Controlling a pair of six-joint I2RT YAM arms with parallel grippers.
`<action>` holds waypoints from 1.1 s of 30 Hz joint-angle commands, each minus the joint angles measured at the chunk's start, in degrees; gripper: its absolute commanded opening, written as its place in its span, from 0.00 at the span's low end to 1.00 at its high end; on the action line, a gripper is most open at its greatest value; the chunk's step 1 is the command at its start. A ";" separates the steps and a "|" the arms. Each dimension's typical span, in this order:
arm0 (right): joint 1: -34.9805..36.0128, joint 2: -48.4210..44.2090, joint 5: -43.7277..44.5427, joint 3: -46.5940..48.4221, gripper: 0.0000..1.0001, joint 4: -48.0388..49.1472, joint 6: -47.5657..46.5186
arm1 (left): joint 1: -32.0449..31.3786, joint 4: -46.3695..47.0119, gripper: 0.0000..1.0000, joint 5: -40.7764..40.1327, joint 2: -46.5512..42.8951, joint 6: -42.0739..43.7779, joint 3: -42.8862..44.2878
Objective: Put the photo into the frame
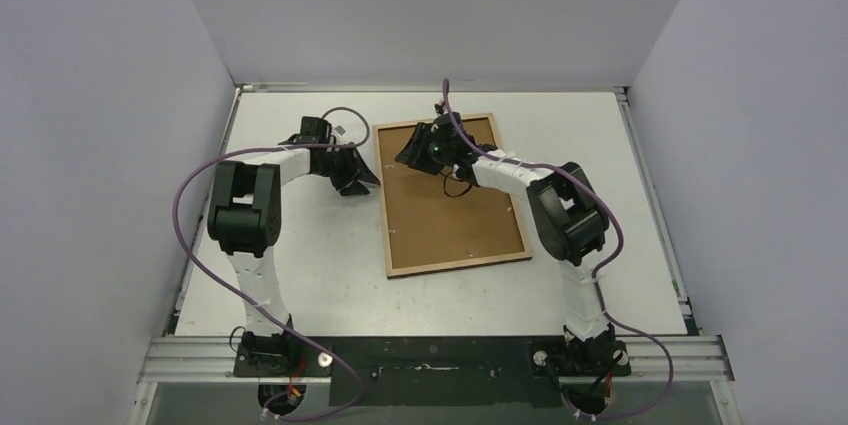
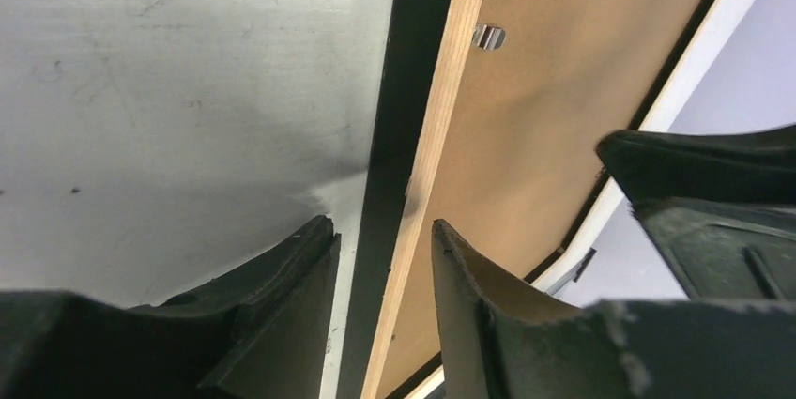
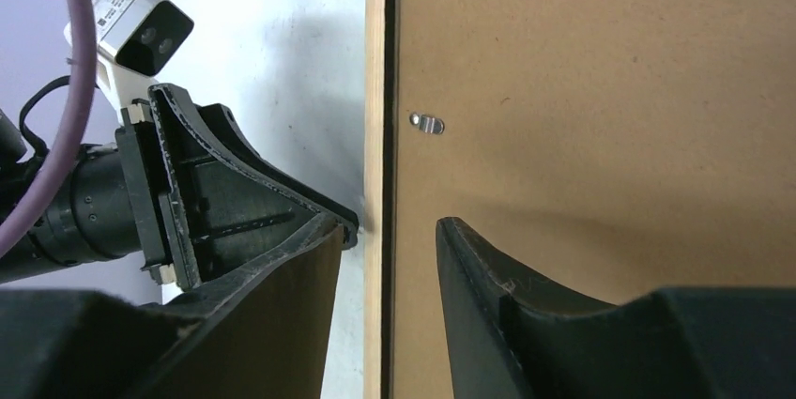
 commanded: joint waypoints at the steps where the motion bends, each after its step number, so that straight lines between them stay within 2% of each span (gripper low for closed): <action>1: -0.23 2.80 -3.51 3.21 0.42 5.98 -1.35 | -0.06 3.81 0.37 5.82 2.41 -2.87 2.84; 10: -0.29 10.73 -2.93 9.91 0.40 8.83 -1.92 | -0.07 0.68 0.21 5.87 7.15 -2.56 5.98; 15: -0.34 14.65 -2.15 14.07 0.40 7.95 -2.37 | -0.41 -2.49 0.16 5.41 8.17 -0.32 5.70; 24: -0.24 16.97 -2.67 15.06 0.40 4.85 -4.98 | -0.40 -3.93 0.13 4.18 8.03 1.70 2.93; 29: -0.22 19.34 -8.21 18.53 0.41 0.29 -9.40 | -0.41 -3.22 0.13 4.25 7.94 1.40 2.80; 33: -0.24 20.82 -9.44 20.12 0.40 -2.68 -11.98 | -0.35 -3.71 0.12 4.27 8.07 1.63 3.06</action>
